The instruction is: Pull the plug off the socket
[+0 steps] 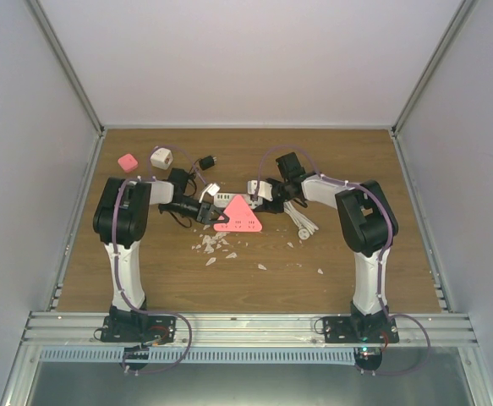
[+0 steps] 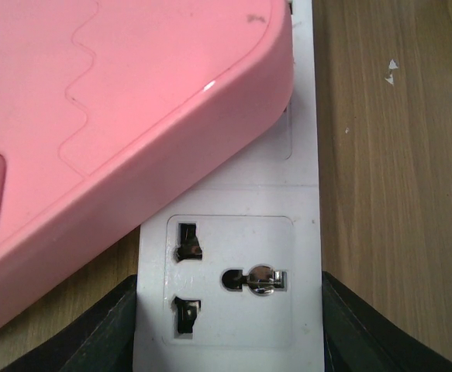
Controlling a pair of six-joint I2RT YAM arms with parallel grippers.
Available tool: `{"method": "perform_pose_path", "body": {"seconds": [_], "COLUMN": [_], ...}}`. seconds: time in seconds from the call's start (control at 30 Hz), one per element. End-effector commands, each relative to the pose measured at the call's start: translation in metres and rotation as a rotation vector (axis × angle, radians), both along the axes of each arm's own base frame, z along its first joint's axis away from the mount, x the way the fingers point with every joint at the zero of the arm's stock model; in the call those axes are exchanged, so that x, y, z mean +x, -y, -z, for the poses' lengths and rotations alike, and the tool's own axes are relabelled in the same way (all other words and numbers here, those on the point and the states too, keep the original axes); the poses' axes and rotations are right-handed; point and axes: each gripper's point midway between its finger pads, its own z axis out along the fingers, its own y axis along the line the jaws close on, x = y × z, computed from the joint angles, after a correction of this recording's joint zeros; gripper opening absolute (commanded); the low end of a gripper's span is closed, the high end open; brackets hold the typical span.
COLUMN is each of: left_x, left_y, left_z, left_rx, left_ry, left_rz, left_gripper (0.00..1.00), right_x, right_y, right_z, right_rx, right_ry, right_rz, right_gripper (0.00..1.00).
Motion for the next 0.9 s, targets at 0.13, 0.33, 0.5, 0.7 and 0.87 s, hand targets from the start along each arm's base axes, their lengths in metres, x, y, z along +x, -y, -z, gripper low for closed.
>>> {"method": "perform_pose_path", "body": {"seconds": [0.13, 0.33, 0.5, 0.7, 0.87], "left_x": [0.018, 0.027, 0.024, 0.025, 0.027], "left_y": [0.008, 0.006, 0.007, 0.007, -0.001], "left_z": [-0.021, -0.019, -0.017, -0.003, 0.011], "left_rx": [0.061, 0.106, 0.075, 0.02, 0.052], "left_ry": [0.278, 0.316, 0.27, 0.041, 0.001], "left_rz": [0.062, 0.056, 0.067, 0.037, 0.018], "left_gripper": [0.15, 0.14, 0.14, 0.14, 0.14], "right_x": [-0.015, -0.013, -0.013, -0.012, -0.009], "right_y": [0.019, 0.02, 0.021, 0.021, 0.018], "right_z": [0.027, 0.027, 0.028, 0.023, 0.015], "right_rx": [-0.084, -0.086, -0.089, -0.084, -0.064], "right_ry": [-0.112, -0.113, -0.119, -0.102, -0.08], "right_rz": [0.02, 0.021, 0.022, 0.024, 0.02], "right_gripper": [0.25, 0.24, 0.24, 0.37, 0.63]}}
